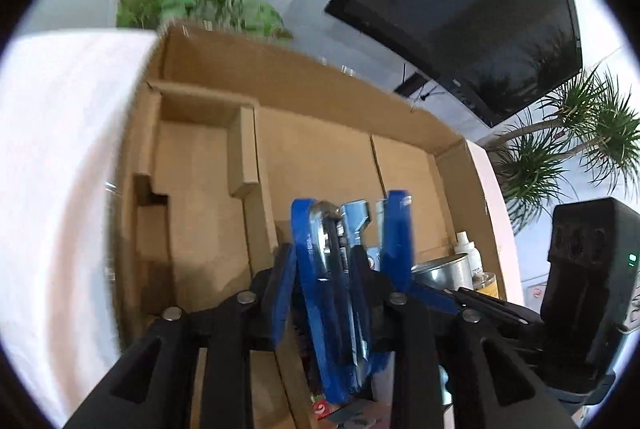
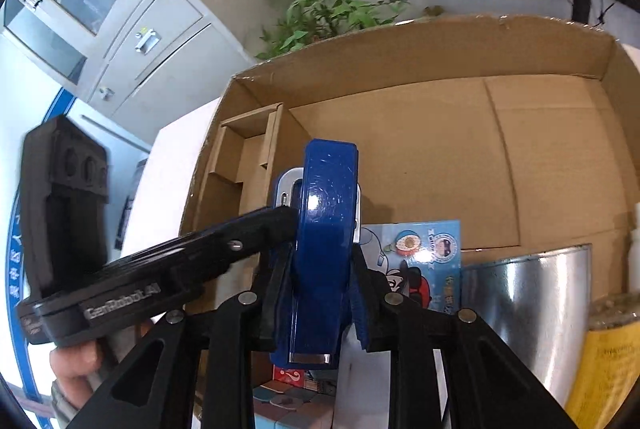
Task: Organize rigid objects
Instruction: 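Lower the blue stapler into the box beside the insert, release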
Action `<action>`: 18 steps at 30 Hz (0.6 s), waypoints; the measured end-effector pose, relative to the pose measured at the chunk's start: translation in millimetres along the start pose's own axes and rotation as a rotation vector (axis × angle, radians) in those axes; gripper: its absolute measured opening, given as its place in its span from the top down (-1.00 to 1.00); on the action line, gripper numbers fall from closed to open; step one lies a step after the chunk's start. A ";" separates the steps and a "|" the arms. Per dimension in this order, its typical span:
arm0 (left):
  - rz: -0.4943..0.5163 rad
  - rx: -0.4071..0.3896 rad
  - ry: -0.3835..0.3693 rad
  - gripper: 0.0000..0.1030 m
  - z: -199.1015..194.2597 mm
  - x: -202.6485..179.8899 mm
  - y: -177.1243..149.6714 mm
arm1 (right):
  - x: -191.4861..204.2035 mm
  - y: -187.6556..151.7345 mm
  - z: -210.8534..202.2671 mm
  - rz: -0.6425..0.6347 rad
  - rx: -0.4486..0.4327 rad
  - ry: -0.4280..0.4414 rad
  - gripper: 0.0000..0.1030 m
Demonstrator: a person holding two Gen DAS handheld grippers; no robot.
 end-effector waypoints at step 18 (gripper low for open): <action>0.165 -0.499 0.445 -0.76 -238.7 -30.9 -169.7 | 5.3 -86.8 -119.2 -0.219 -0.186 -0.030 -0.68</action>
Point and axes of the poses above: each gripper's, at about its wrist camera, not at the fingertips, and z roughly the way its jaws point, x to its left, y to its top, the point moved 3 cm from there along z, roughly the way its jaws point, and after that the axes turned 6 degrees about -z, right-handed, at the moved point
